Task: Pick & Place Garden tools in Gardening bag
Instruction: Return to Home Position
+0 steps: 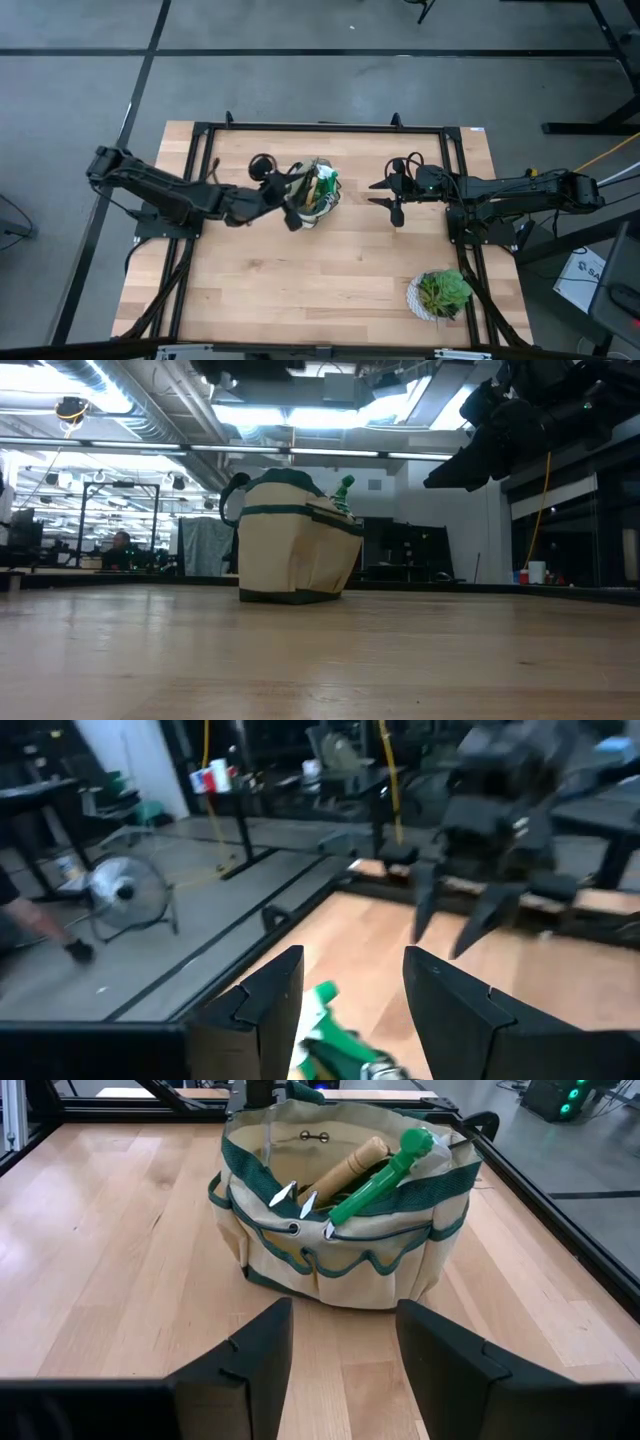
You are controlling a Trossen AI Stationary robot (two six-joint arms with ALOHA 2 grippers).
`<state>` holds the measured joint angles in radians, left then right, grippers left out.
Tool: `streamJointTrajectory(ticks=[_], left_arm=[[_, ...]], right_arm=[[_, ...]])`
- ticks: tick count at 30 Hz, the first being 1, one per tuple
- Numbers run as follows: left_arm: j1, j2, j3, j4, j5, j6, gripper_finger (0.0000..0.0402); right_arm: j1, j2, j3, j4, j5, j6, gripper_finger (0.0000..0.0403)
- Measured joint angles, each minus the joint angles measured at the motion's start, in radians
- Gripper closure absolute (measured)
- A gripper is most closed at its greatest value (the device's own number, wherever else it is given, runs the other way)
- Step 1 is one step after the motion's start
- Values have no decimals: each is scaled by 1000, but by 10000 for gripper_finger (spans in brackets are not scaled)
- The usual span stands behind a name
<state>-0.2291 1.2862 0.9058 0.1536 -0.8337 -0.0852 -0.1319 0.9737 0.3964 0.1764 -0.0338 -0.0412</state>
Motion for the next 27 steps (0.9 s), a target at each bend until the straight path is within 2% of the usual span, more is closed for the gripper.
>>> streamJointTrajectory(ticks=[5, 9, 14, 21, 27], left_arm=[[-50, -46, 0, 6, -8, -2, 233], [-64, -52, 0, 6, -52, 22, 237], [-65, -52, 0, -9, -20, -6, 236], [-65, -51, 0, -222, -28, -3, 240], [-46, -62, 0, -274, 143, 1, 237]], right_arm=[[0, 0, 0, 0, 0, 0, 222], [0, 0, 0, 0, 0, 0, 222], [0, 0, 0, 0, 0, 0, 222], [0, 0, 0, 0, -1, 0, 222], [0, 0, 0, 0, -4, 0, 222]])
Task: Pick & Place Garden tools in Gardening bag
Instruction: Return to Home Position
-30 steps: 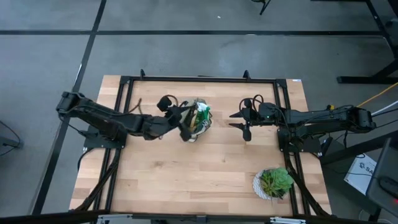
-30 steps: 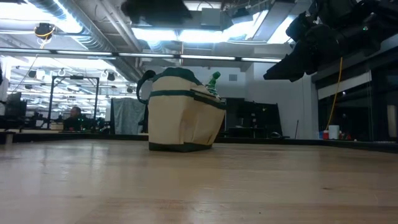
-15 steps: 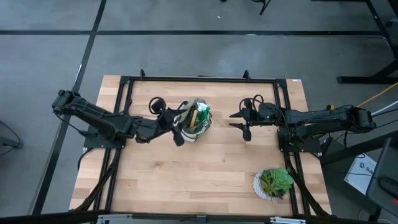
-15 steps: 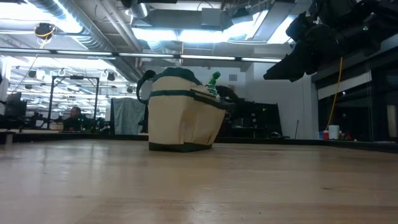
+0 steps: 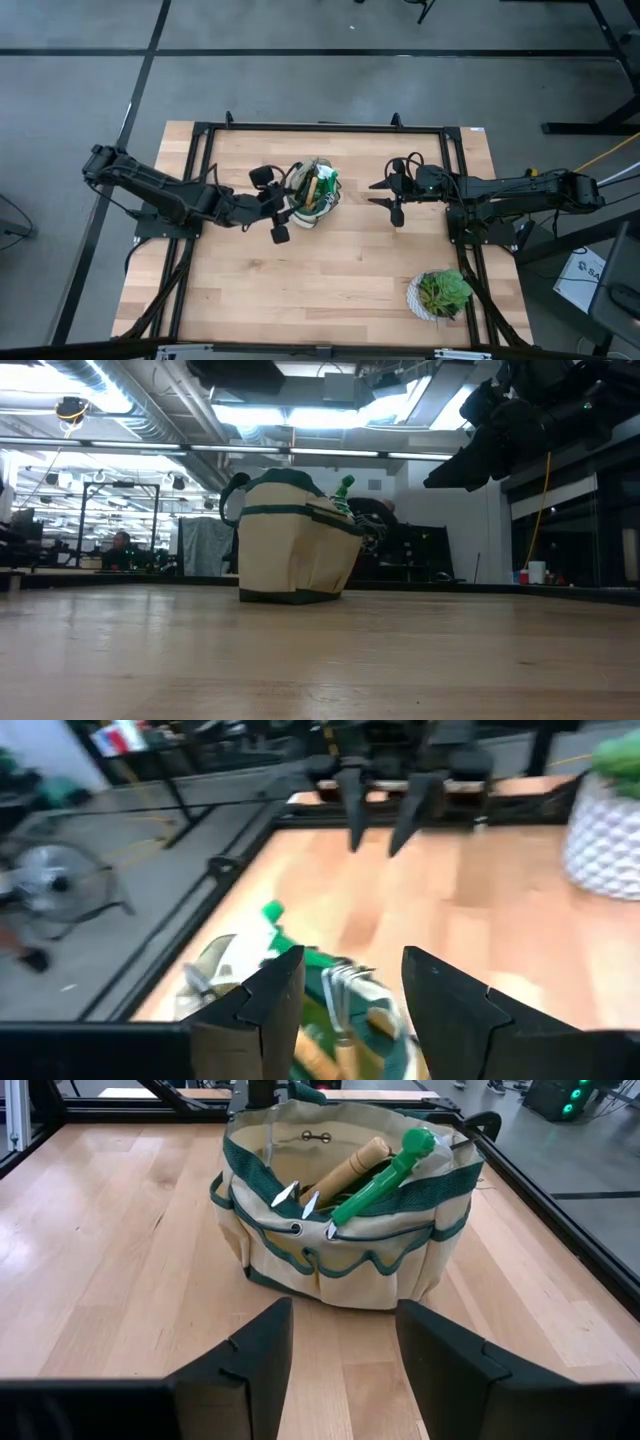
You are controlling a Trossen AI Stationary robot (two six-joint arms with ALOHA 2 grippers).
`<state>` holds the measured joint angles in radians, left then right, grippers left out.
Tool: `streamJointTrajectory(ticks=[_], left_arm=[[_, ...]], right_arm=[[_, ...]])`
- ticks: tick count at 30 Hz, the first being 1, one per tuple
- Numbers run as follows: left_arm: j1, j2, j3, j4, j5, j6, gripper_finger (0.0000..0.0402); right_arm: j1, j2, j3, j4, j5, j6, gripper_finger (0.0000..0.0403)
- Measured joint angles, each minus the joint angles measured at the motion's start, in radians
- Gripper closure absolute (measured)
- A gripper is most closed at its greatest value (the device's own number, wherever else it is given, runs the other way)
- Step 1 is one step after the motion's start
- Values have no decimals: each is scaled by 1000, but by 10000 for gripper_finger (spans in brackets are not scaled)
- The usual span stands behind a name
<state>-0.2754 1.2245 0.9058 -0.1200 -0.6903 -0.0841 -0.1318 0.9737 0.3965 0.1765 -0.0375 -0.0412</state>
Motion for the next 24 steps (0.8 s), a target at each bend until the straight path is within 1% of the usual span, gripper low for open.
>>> streamJointTrajectory(ticks=[3, 7, 9, 12, 15, 17, 20, 22, 24], left_arm=[[17, -23, 0, -40, 75, -5, 239], [21, -59, 0, -106, 88, -26, 241], [14, -82, -21, -72, 100, -2, 242], [4, -129, -113, 65, 128, 51, 240], [1, -194, -272, 267, 157, 52, 240], [2, -236, -396, 451, 210, 55, 242], [2, -304, -548, 694, 326, 69, 243], [2, -349, -618, 797, 378, 68, 242], [2, -391, -669, 853, 406, 70, 240]], right_arm=[[0, 0, 0, 0, 0, 0, 222], [0, 0, 0, -1, 0, 0, 222], [0, 0, 0, -1, 0, 0, 222], [0, 0, 0, 0, 0, 0, 222], [0, 0, 0, 0, 0, 0, 222], [0, 0, 0, 0, 0, 0, 222], [0, 0, 0, 0, 0, 0, 221], [0, 0, 0, 0, 0, 0, 221], [0, 0, 0, 0, 0, 0, 221]])
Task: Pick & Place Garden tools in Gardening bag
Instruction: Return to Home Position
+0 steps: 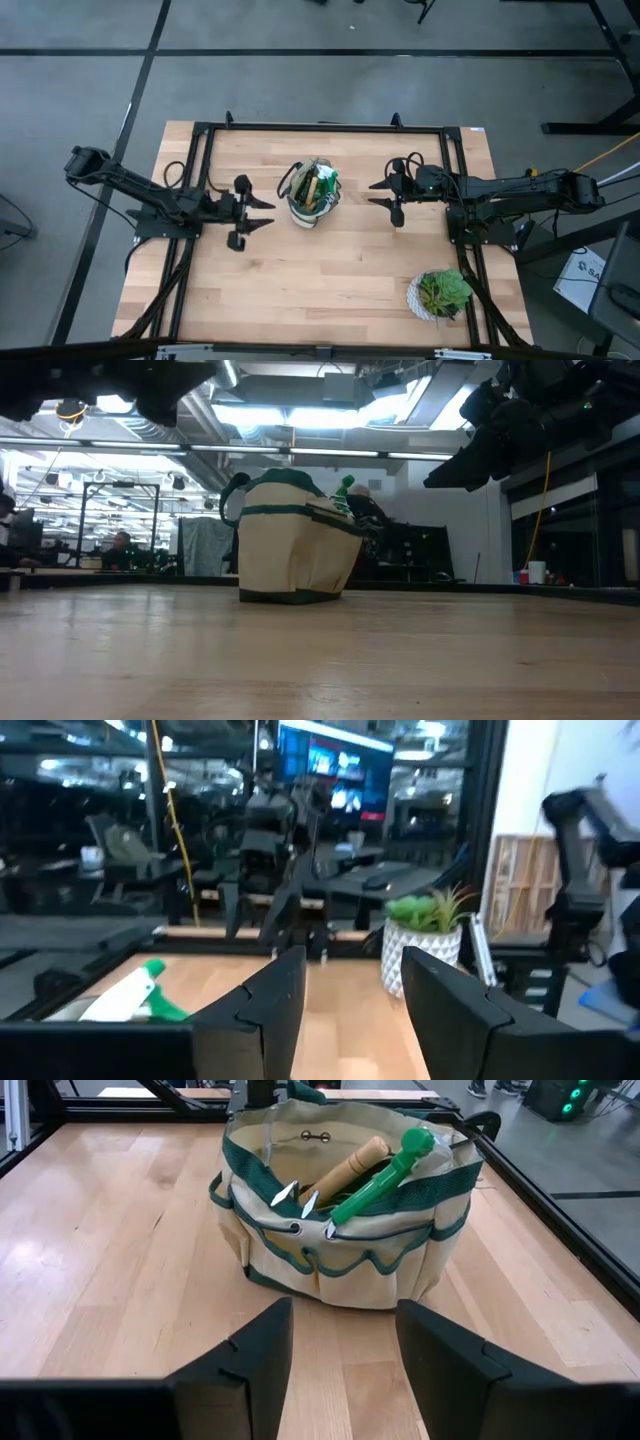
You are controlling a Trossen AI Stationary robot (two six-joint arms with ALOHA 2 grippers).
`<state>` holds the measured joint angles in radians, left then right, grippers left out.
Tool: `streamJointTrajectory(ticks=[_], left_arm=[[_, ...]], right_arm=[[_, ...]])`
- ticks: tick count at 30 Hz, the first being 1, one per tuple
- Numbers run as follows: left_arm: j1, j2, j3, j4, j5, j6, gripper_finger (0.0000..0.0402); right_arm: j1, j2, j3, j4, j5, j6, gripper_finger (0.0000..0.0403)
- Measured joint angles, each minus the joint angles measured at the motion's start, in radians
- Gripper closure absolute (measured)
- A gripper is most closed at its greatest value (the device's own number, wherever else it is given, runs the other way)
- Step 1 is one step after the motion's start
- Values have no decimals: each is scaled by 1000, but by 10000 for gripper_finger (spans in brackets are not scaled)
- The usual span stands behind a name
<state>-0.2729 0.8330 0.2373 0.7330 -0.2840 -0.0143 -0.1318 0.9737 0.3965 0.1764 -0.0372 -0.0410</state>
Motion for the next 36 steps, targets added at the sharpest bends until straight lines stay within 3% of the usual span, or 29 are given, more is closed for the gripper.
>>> streamJointTrajectory(ticks=[5, 36], left_arm=[[0, -64, -23, -14, -13, 12, 238], [0, -63, -23, -26, -35, -24, 240]], right_arm=[[0, 0, 0, 0, 0, 0, 221], [0, 0, 0, 0, 4, 0, 221]])
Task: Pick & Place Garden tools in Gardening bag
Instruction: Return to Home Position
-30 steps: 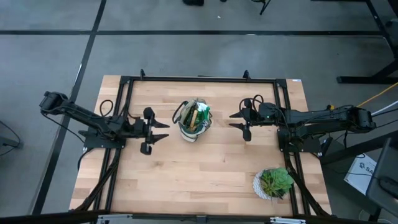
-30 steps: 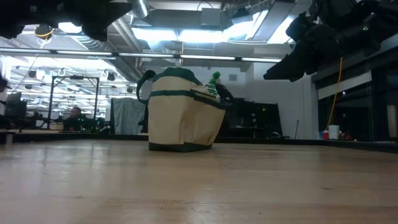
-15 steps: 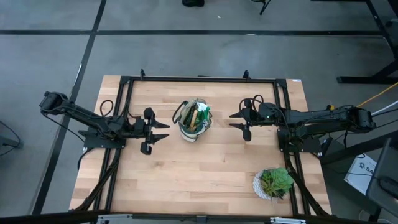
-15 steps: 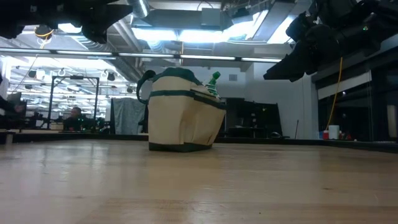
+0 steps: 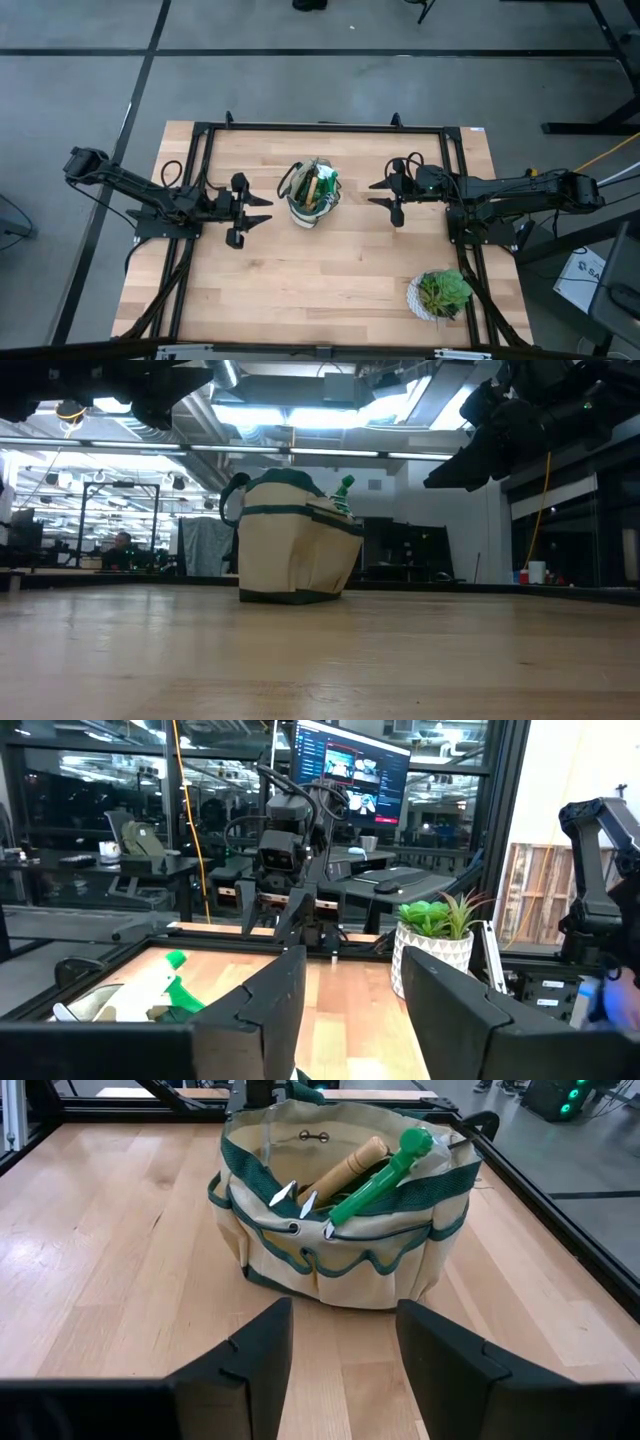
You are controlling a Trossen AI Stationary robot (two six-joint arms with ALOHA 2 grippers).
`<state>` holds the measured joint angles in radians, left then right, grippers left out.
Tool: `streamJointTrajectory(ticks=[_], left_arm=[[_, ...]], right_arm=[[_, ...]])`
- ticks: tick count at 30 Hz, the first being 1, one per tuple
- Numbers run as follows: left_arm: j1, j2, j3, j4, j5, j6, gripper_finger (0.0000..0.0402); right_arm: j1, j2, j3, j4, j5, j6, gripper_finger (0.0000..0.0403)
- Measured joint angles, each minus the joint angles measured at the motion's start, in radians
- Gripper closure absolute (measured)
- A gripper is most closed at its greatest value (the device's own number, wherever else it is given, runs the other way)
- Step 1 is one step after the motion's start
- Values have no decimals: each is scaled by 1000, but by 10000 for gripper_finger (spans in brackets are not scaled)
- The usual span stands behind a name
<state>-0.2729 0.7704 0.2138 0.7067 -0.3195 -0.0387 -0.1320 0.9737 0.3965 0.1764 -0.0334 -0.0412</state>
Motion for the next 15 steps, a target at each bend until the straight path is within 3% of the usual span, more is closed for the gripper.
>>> streamJointTrajectory(ticks=[15], left_arm=[[0, 0, 0, 0, 0, 0, 238]], right_arm=[[0, 0, 0, 0, 0, 0, 222]])
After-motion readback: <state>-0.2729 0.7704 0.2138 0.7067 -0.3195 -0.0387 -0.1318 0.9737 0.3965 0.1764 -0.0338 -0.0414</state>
